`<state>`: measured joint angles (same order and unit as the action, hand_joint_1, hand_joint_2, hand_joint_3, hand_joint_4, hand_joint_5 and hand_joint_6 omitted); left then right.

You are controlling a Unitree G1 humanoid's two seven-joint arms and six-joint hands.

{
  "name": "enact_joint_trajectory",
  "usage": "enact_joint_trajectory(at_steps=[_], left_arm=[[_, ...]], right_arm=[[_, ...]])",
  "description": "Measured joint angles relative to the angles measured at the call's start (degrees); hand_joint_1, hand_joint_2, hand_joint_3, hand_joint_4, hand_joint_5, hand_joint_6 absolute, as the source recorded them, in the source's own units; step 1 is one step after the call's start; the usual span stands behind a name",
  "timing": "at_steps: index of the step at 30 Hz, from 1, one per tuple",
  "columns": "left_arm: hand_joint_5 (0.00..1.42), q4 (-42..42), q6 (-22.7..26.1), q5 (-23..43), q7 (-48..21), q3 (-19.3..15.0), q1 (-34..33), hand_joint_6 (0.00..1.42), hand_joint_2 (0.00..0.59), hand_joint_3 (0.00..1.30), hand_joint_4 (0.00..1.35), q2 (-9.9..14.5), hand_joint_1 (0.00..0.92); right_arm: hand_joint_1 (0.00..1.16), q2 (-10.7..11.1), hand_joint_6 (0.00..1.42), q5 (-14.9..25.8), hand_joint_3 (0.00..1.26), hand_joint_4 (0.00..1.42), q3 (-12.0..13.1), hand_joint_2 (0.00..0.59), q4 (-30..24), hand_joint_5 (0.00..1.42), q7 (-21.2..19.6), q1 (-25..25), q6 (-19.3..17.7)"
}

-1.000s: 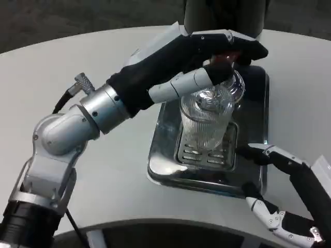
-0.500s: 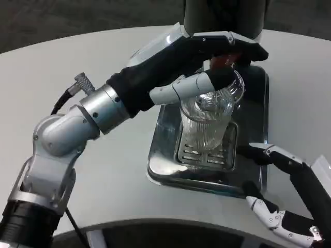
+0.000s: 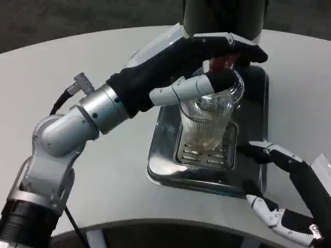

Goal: Grasp the cup under the faucet to collect the drink, then remove the cup.

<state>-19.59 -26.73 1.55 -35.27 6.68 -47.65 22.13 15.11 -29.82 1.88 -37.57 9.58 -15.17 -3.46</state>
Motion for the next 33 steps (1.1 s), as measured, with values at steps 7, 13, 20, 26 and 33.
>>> enact_joint_trajectory(at_steps=[7,13,20,26,33], left_arm=[[0.35,-0.48,-0.45,0.04,0.1,0.01,-0.3,0.21,0.062,0.42,0.3,0.23,0.0],[0.35,-0.86,-0.86,0.05,0.1,0.05,-0.36,0.21,0.063,0.42,0.3,0.31,0.0],[0.35,-1.0,-0.96,0.05,0.11,0.12,-0.45,0.21,0.063,0.42,0.3,0.31,0.0],[0.35,-1.05,-1.21,-0.03,0.28,0.28,-0.48,0.21,0.064,0.44,0.3,0.42,0.0],[0.36,-1.23,-1.47,-0.01,0.51,0.42,-0.46,0.21,0.064,0.44,0.3,0.5,0.0]], right_arm=[[0.72,0.0,0.2,-0.02,0.32,0.29,-0.02,0.457,0.28,0.3,0.0,0.31,0.04],[0.74,-0.01,0.2,-0.02,0.3,0.29,-0.03,0.403,0.45,0.3,0.0,0.32,0.11],[0.78,-0.67,0.21,-0.04,0.28,0.28,0.02,0.343,1.07,0.3,-0.82,0.84,0.33],[0.79,-1.33,0.21,0.02,0.27,0.27,0.1,0.327,1.38,0.3,-1.78,1.55,1.21],[0.81,-2.24,0.22,1.02,0.23,0.24,0.12,0.28,1.62,0.29,-2.6,2.37,1.73]])
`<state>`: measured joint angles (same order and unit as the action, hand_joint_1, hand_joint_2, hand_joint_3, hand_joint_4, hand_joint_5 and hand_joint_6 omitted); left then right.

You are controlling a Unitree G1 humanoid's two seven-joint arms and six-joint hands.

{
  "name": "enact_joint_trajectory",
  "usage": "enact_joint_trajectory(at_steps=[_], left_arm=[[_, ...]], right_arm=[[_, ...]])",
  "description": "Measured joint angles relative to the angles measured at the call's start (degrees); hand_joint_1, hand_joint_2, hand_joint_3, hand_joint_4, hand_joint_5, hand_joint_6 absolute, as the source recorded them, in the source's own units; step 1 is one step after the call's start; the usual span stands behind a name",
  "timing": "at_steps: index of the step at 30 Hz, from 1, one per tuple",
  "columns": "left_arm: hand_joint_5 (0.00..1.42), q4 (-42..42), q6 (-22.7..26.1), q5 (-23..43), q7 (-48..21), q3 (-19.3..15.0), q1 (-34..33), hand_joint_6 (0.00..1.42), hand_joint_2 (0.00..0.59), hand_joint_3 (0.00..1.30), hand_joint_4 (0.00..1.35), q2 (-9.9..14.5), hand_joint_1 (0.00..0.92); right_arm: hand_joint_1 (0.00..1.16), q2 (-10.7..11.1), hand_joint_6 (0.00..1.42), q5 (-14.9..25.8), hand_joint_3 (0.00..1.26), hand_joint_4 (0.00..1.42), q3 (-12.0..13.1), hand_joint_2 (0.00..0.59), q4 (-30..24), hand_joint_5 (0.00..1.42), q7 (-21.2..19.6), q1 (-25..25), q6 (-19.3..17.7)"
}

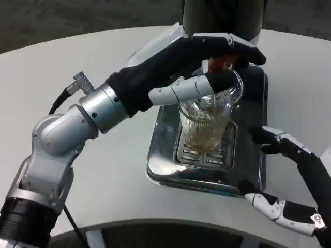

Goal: Grasp the cup under the faucet to collect the drink, then remove the cup.

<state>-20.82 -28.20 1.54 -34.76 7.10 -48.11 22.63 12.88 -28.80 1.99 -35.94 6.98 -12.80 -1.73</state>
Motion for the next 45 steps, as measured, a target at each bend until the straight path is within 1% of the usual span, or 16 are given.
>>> enact_joint_trajectory(at_steps=[4,11,14,15,16,19,24,25,28,32,42,45], left_arm=[[0.36,0.06,-0.01,0.03,0.0,0.01,0.03,0.21,0.064,0.44,0.3,0.05,0.0],[0.36,0.92,0.08,-0.13,0.11,0.21,0.28,0.21,0.064,0.45,0.31,0.69,0.0],[0.37,1.3,0.16,-0.21,0.5,0.4,0.45,0.21,0.064,0.45,0.31,0.81,0.0],[0.37,1.48,0.27,-0.23,0.59,0.45,0.51,0.21,0.064,0.45,0.31,0.84,0.0],[0.37,1.63,0.37,-0.3,0.61,0.47,0.53,0.21,0.064,0.46,0.31,0.86,0.0],[0.37,1.95,0.52,-0.5,0.87,0.53,0.64,0.21,0.064,0.46,0.31,1.04,0.0],[0.37,2.39,0.56,-1.29,1.22,0.61,0.73,0.21,0.064,0.46,0.31,1.11,0.0],[0.37,2.48,0.57,-1.4,1.25,0.61,0.74,0.21,0.064,0.46,0.32,1.12,0.0],[0.37,2.75,0.69,-1.68,1.29,0.6,0.78,0.21,0.064,0.46,0.32,1.17,0.0],[0.37,3.15,1.11,-1.83,1.38,0.64,0.81,0.21,0.065,0.46,0.32,1.17,0.0],[0.38,3.55,1.29,-2.03,1.81,0.74,1.04,0.22,0.065,0.48,0.33,1.17,0.0],[0.38,3.61,1.29,-2.06,1.95,0.76,1.08,0.22,0.065,0.48,0.33,1.18,0.0]], right_arm=[[0.81,-0.34,0.22,0.37,0.2,0.23,0.03,0.273,0.55,0.29,-0.49,0.96,0.07],[0.82,-1.42,0.24,1.19,0.17,0.16,-0.14,0.245,3.2,0.23,-2.05,2.79,0.69],[0.82,-2.85,0.24,2.65,0.16,0.16,-0.18,0.243,5.01,0.22,-3.13,3.68,0.74],[0.83,-3.69,0.25,3.77,0.16,0.16,-0.18,0.238,6.05,0.22,-3.95,3.92,0.67],[0.83,-3.94,0.25,4.2,0.15,0.16,-0.12,0.236,6.61,0.22,-4.28,4.01,0.68],[0.84,-5.17,0.25,6.46,0.14,0.15,0.01,0.212,8.85,0.21,-5.98,4.54,0.4],[0.85,-6.57,0.26,10.0,0.14,0.15,0.45,0.209,12.08,0.21,-8.85,5.37,-1.26],[0.86,-7.1,0.27,10.59,0.14,0.15,0.5,0.197,12.95,0.21,-9.71,5.58,-2.14],[0.86,-8.06,0.27,11.48,0.14,0.15,0.22,0.193,14.93,0.21,-11.26,6.3,-4.05],[0.87,-9.35,0.27,12.91,0.14,0.15,-0.32,0.191,17.62,0.21,-12.35,8.04,-5.58],[0.88,-12.05,0.27,13.57,0.14,0.14,-1.51,0.184,22.96,0.21,-15.06,12.04,-7.93],[0.88,-12.19,0.26,13.52,0.13,0.15,-2.02,0.183,24.55,0.22,-15.53,13.07,-8.68]])
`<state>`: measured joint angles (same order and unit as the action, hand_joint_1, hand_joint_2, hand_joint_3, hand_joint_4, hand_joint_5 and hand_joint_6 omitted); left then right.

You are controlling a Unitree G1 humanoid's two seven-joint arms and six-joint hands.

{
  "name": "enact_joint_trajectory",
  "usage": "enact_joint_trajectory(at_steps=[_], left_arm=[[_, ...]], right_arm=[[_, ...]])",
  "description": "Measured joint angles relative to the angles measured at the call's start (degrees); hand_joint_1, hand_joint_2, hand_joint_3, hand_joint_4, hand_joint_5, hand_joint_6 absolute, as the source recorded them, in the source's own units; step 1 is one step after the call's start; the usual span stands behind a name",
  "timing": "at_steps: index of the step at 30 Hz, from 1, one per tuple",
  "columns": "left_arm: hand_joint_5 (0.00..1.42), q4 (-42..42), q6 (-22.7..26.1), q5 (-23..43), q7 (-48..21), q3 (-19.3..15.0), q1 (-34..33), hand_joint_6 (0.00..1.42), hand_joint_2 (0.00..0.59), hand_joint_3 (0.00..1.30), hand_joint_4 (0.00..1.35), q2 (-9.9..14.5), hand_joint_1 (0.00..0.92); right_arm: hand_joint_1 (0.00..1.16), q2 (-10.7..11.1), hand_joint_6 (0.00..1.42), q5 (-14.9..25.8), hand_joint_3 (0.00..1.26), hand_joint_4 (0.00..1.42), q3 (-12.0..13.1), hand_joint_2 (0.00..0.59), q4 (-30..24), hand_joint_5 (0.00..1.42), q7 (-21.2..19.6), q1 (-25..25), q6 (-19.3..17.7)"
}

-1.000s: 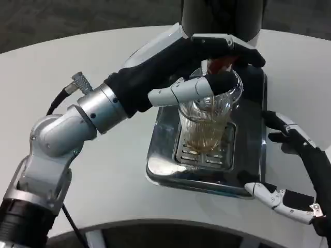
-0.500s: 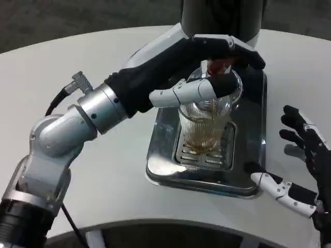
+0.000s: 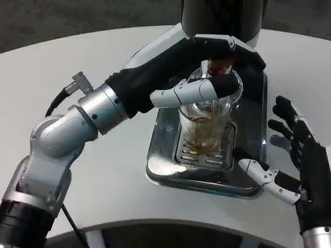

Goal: Grasp the cup under the faucet to collect the drink, then remove the cup.

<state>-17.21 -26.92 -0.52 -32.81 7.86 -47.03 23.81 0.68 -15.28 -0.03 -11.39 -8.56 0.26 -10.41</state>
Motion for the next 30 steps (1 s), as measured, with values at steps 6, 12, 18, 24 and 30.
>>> enact_joint_trajectory(at_steps=[6,12,18,24,30], left_arm=[[0.38,0.17,0.0,-0.24,0.57,0.02,0.16,0.22,0.065,0.49,0.33,0.0,0.0],[0.38,0.45,0.16,-0.4,1.44,0.02,0.33,0.23,0.065,0.47,0.34,0.05,0.0],[0.38,1.0,0.2,-1.37,1.77,0.02,0.43,0.23,0.065,0.47,0.34,0.12,0.0],[0.39,1.39,0.2,-1.99,2.2,0.01,0.65,0.23,0.065,0.47,0.34,0.15,0.0],[0.39,1.7,0.19,-2.24,2.3,0.01,0.79,0.23,0.065,0.47,0.34,0.23,0.0]], right_arm=[[0.88,-0.4,0.24,-0.62,0.12,0.15,-0.68,0.183,4.11,0.22,-2.24,2.43,-1.07],[0.89,-1.0,0.24,-1.22,0.12,0.15,-1.44,0.179,7.18,0.22,-4.03,4.48,-1.96],[0.89,-1.2,0.24,-1.51,0.12,0.15,-2.39,0.173,9.04,0.23,-4.98,5.6,-2.22],[0.89,-1.25,0.24,-1.66,0.12,0.15,-3.07,0.168,10.27,0.23,-5.76,6.6,-2.35],[0.89,-1.97,0.24,-1.81,0.12,0.16,-3.64,0.167,11.84,0.23,-6.44,7.97,-2.41]])
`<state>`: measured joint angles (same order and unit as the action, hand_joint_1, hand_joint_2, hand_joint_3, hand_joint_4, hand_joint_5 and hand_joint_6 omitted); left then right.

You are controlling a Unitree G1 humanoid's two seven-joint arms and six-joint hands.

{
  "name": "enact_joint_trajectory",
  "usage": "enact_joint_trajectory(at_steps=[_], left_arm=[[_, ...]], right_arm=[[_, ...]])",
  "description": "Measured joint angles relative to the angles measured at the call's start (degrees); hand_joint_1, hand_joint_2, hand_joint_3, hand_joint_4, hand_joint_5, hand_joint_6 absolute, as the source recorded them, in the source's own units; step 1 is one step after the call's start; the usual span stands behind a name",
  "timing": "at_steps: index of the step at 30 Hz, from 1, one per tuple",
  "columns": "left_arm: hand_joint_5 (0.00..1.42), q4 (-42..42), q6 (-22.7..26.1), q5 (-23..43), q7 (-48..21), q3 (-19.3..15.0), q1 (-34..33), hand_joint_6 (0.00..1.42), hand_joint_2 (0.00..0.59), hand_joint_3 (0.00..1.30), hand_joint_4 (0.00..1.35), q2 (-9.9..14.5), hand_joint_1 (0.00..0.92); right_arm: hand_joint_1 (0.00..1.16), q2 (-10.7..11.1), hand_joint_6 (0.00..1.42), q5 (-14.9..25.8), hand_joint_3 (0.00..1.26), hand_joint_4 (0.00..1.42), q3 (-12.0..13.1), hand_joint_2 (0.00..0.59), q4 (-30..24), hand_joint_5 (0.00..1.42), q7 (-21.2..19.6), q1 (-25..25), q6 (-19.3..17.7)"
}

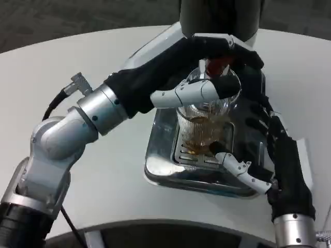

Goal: Grasp the cup under the faucet to collect the drink, then remove the cup.

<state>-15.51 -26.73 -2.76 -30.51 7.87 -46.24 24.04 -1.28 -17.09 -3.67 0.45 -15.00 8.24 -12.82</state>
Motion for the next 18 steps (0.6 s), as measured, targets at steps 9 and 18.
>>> enact_joint_trajectory(at_steps=[9,18], left_arm=[[0.39,0.22,-0.01,-0.15,0.35,0.0,0.19,0.23,0.065,0.48,0.34,0.14,0.0],[0.39,0.22,-0.07,-0.15,0.44,-0.01,0.21,0.23,0.065,0.49,0.34,0.21,0.0]], right_arm=[[0.89,-0.66,0.24,-0.01,0.11,0.15,-1.0,0.166,3.95,0.23,-1.12,2.96,-0.66],[0.89,-0.61,0.22,0.22,0.1,0.14,-0.99,0.165,8.57,0.21,-1.85,6.22,-1.93]])
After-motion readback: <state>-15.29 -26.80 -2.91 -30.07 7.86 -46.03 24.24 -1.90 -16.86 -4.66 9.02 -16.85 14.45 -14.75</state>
